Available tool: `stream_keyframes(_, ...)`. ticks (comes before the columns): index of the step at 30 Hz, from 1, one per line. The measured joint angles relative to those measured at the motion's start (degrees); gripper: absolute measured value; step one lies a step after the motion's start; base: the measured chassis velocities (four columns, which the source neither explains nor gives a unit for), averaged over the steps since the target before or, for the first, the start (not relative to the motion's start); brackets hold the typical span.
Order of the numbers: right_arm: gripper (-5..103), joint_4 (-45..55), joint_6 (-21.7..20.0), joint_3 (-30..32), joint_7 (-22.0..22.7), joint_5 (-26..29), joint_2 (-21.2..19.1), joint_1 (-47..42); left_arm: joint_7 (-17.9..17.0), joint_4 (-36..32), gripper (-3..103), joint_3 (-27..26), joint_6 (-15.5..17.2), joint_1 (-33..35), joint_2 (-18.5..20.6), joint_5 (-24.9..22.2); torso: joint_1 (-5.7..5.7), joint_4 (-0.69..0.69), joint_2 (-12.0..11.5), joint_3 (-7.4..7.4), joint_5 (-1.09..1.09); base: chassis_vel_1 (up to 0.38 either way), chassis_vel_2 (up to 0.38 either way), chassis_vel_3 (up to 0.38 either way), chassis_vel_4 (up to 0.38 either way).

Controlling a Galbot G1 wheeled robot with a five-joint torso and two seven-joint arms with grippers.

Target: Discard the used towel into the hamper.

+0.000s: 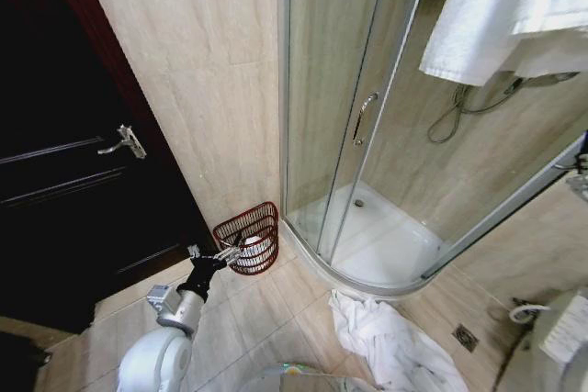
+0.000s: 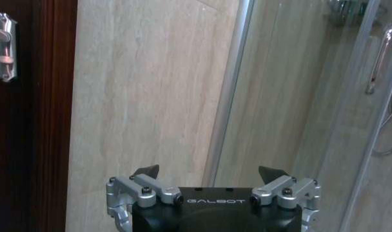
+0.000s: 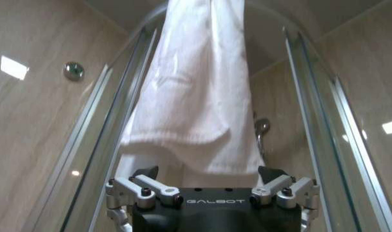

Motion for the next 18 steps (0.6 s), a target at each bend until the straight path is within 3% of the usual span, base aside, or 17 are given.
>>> stream_keyframes(9,100,0.0,-3.06,5.98,1.16,5.95,-4.45,2.5,0.0,0.0,100,0.0,0.0,0.01,0.0,0.0,1.32,0.01,2.82,1.54,0.01,0.0,0.0,0.0,0.0)
stream_keyframes(18,100,-0.12,-4.87,10.55,0.4,10.85,-17.5,10.8,0.0,0.0,100,0.0,0.0,0.0,0.02,0.0,2.13,0.01,4.6,2.52,0.01,0.0,0.0,0.0,0.0)
